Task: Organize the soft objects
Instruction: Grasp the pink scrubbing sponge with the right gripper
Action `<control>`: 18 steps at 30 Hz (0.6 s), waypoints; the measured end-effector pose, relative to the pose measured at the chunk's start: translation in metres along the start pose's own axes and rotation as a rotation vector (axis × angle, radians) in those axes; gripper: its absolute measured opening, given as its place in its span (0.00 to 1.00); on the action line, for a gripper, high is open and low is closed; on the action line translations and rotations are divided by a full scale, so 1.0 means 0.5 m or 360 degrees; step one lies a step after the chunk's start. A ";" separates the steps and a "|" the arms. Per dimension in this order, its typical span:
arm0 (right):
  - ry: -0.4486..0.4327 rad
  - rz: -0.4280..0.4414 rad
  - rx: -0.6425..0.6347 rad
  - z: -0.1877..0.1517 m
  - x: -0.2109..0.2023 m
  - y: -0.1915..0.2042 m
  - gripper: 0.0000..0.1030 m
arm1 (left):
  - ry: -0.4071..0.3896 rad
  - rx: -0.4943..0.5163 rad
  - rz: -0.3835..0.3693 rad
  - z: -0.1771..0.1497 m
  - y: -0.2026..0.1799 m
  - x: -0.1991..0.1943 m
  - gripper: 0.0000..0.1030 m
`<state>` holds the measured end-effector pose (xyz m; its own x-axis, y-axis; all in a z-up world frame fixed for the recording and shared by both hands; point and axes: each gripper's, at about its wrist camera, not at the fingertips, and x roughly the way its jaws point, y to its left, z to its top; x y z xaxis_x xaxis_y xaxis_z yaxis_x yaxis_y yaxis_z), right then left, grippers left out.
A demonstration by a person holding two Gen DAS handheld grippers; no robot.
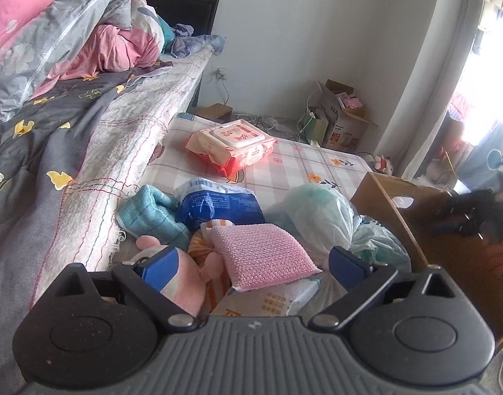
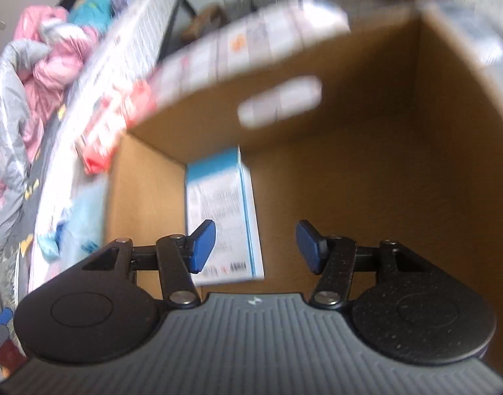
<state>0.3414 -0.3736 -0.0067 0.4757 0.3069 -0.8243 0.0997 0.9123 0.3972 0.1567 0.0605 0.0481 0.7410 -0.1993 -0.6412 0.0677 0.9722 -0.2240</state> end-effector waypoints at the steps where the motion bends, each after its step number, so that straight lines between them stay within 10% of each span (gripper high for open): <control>1: -0.0059 0.0018 -0.0029 0.005 -0.027 0.019 0.53 | 0.0004 0.0010 -0.0006 -0.002 0.001 0.000 0.96; 6: -0.0123 0.0303 -0.0201 0.003 -0.122 0.141 0.53 | 0.0037 0.0132 0.0000 -0.016 -0.018 0.022 0.95; 12: 0.0315 0.0622 -0.0402 -0.049 -0.036 0.334 0.48 | 0.0141 0.0134 -0.0055 -0.016 -0.023 0.084 0.76; 18: 0.0571 0.0578 -0.0525 -0.118 0.080 0.470 0.44 | 0.0241 0.0097 -0.0048 -0.004 -0.009 0.134 0.68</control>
<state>0.3325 -0.1308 0.0298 0.0985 0.6341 -0.7669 -0.3172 0.7505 0.5798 0.2047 0.0423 0.0047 0.6292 -0.2405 -0.7391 0.1322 0.9702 -0.2031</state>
